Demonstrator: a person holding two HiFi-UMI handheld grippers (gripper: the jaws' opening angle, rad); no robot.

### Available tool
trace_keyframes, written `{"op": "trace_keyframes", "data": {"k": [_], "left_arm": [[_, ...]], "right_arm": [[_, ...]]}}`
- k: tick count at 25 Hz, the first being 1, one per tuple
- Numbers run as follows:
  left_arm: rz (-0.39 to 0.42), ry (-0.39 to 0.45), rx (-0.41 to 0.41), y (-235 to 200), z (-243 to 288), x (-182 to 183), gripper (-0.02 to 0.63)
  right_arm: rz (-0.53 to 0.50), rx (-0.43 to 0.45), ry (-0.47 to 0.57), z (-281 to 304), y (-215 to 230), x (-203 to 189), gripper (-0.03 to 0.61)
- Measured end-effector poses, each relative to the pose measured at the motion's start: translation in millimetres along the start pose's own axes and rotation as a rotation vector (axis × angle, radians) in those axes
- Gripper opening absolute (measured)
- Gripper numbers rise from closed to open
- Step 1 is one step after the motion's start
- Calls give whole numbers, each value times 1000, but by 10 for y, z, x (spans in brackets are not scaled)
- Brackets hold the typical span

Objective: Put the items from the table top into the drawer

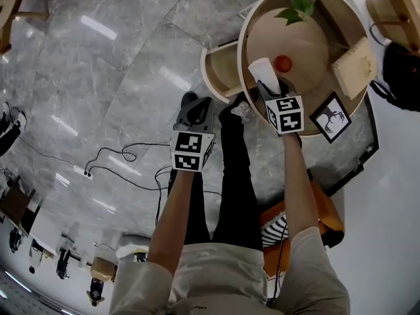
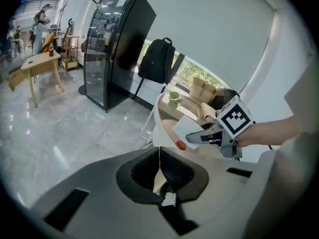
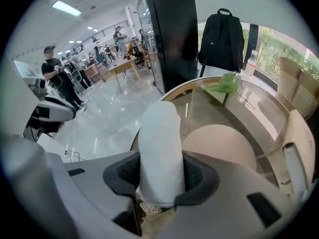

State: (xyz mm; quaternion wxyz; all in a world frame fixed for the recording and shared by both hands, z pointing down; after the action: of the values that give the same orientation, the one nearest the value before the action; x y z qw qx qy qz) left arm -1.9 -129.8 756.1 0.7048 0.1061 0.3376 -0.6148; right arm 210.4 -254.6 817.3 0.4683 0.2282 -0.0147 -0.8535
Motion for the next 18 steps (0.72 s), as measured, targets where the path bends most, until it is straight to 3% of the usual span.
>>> {"op": "trace_keyframes", "data": {"k": [8, 14, 18], "left_arm": [[69, -13, -53, -374, 30, -310, 21], [55, -17, -28, -597, -119, -404, 21], [31, -2, -14, -704, -122, -480, 21]], "right_arm": [[27, 30, 28, 106, -508, -100, 190], [-48, 91, 43, 215, -1187, -218, 187], [-47, 125, 40, 462, -1473, -309, 187]]}}
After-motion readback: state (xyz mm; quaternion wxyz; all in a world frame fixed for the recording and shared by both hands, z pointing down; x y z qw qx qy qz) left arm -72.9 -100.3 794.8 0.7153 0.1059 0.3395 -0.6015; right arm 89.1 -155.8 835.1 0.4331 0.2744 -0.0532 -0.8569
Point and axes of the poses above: the fingertips, and each gripper's own axes: z forward along the fingers, y to its right, x out of its top, the point moved 9 cm from there along -z, backward along the fingers, and after that the axes turned 12 degrees about z, right-handed, at the moved point
